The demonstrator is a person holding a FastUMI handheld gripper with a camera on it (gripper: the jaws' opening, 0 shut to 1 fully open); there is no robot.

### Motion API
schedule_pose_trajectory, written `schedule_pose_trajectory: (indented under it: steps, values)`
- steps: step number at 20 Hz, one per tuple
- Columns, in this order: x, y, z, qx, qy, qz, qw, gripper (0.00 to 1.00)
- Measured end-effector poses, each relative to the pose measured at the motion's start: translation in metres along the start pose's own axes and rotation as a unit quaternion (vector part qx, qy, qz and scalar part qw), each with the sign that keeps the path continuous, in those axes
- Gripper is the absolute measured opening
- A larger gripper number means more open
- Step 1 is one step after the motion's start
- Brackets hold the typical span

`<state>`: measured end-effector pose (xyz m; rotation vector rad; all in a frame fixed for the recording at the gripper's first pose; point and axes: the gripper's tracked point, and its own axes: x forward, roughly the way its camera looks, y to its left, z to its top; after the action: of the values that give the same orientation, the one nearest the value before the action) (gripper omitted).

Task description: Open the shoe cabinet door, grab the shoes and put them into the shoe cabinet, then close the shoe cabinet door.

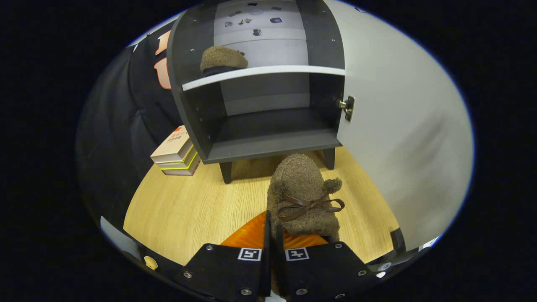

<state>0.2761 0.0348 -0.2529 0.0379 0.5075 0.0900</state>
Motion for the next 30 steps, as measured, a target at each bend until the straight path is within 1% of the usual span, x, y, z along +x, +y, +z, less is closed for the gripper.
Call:
schedule_pose_trajectory:
  steps: [6,9,11,16,19,24,27,30]
  values:
    - [-0.027,0.012,0.07,-0.015,-0.044,0.008,0.999,0.06]
    - [-0.033,0.018,0.116,-0.02,-0.072,0.017,0.997,0.06]
    - [-0.033,0.02,0.151,-0.023,-0.092,0.019,0.995,0.06]
    - [-0.022,0.01,0.232,-0.028,-0.127,0.008,0.991,0.06]
    - [-0.004,0.005,0.278,-0.042,-0.142,0.005,0.989,0.06]
    - [0.031,-0.001,0.342,-0.044,-0.15,0.008,0.988,0.06]
    - [0.063,-0.002,0.371,-0.057,-0.143,0.005,0.988,0.06]
    - [0.093,-0.001,0.388,-0.054,-0.132,0.013,0.99,0.06]
